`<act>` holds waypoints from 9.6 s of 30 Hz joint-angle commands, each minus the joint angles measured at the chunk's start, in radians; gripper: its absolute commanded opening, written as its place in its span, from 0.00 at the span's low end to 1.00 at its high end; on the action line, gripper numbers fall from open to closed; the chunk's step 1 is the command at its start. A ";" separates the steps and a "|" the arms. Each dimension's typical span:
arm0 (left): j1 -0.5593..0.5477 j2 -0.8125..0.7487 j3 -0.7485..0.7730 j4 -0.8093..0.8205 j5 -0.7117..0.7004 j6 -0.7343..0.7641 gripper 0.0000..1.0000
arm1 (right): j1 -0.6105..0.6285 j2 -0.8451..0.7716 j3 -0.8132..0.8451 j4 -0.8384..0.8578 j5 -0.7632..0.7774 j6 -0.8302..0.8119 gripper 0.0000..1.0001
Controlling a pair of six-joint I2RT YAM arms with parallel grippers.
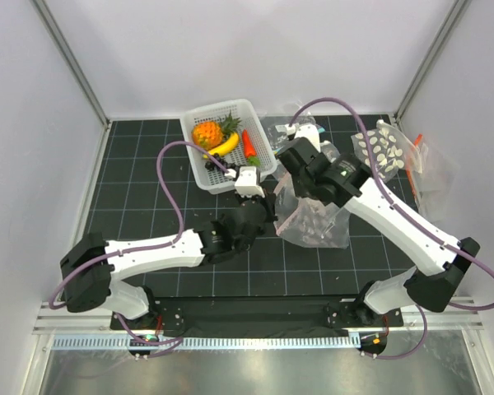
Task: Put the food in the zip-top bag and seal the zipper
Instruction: Open the zipper of the food storage bag at the center of the board, then pick up the fake fruit from the bin.
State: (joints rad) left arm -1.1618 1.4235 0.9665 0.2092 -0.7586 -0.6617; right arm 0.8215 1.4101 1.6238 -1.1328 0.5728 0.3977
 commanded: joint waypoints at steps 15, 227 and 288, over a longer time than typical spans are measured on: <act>0.004 -0.029 -0.118 0.350 -0.013 -0.065 0.01 | -0.021 -0.111 -0.214 0.192 -0.152 0.125 0.36; 0.401 0.417 0.411 -0.102 0.886 -0.036 0.00 | 0.019 0.043 -0.062 0.177 0.269 0.023 0.01; 0.689 1.077 1.482 -0.800 0.331 1.004 1.00 | -0.249 0.073 -0.117 0.261 -0.065 -0.148 0.01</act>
State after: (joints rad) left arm -0.5095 2.4901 2.3680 -0.5724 -0.3622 0.2832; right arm 0.5755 1.4822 1.4597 -0.8783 0.5190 0.2718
